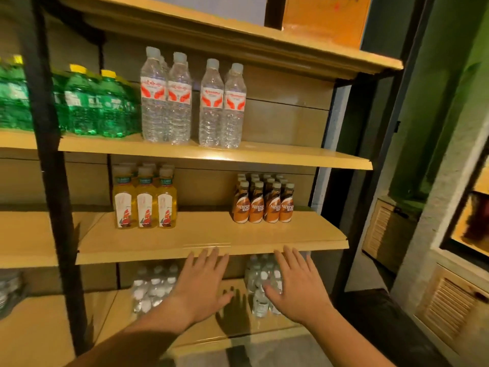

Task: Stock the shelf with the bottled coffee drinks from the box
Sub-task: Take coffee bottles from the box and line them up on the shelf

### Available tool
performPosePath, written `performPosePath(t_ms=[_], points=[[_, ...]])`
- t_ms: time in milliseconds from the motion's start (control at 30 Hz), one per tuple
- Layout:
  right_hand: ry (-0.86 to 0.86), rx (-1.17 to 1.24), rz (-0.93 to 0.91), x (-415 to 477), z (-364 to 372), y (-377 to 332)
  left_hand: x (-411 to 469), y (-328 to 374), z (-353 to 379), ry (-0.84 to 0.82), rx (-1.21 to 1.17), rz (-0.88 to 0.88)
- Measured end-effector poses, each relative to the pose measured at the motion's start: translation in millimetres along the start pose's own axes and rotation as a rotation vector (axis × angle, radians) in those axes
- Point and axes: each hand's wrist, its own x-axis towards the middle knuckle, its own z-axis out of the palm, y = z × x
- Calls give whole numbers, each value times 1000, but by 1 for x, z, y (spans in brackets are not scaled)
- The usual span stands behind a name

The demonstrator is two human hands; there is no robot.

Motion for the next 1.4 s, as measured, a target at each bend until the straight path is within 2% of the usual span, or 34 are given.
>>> performPosePath(t_ms=[233, 433, 533, 667, 867, 1100, 1200, 1400], points=[[-144, -61, 10, -79, -5, -87, -121, -54, -7, 15, -12, -11], [-184, -41, -104, -120, 8, -182, -249, -109, -13, -15, -4, -152], [-135, -20, -179, -141, 23, -240, -320, -141, -6, -66, 22, -258], [-227, 36, -268, -175, 22, -328, -409, -192, 5, -152, 29, -360], [-135, 98, -381, -200, 14, -478, -534, -288, 4, -141, 39, -457], [-138, 138, -484, -191, 20, -691, -668, -441, 12, -127, -12, -539], [-140, 176, -548, -187, 29, -777, -713, -501, 21, -47, 43, -561], [-261, 250, -633, -163, 50, -916, -767, -602, 47, -87, 41, -659]])
